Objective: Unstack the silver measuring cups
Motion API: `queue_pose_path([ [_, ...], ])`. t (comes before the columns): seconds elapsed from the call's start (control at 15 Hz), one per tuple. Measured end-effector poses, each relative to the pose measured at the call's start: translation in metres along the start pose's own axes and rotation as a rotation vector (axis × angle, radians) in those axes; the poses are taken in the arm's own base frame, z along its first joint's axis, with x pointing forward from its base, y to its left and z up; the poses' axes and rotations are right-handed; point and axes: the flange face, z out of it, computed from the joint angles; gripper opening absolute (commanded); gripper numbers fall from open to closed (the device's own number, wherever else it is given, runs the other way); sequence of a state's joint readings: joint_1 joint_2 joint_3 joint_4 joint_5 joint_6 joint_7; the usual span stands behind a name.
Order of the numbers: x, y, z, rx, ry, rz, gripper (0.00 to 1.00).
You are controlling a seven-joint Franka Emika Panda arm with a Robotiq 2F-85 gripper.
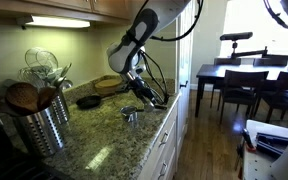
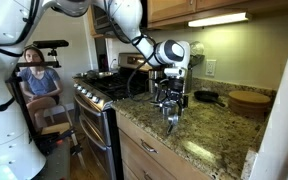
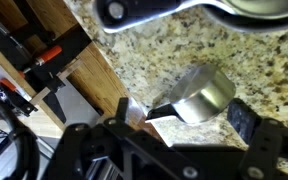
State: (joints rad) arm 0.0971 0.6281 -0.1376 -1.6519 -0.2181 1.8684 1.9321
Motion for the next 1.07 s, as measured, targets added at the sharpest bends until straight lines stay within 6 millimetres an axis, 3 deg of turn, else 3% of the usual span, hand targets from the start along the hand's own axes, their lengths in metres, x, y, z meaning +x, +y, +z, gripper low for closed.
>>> queue_pose_path([
  [0.07, -0.002, 0.001, 0.000, -0.001, -0.005, 0.001, 0.99],
  [0.2, -0.006, 0.002, -0.001, -0.002, -0.007, 0.002, 1.00],
  [0.53, -0.013, 0.006, 0.004, -0.010, 0.000, 0.003, 0.93],
  [0.67, -0.015, 0.008, 0.007, -0.016, 0.003, 0.004, 0.87],
  [0.8, -0.016, 0.009, 0.009, -0.021, 0.005, 0.007, 0.62],
  [0.87, -0.016, 0.010, 0.010, -0.023, 0.006, 0.008, 0.60],
  [1.07, -0.016, 0.011, 0.014, -0.030, 0.008, 0.006, 0.38],
])
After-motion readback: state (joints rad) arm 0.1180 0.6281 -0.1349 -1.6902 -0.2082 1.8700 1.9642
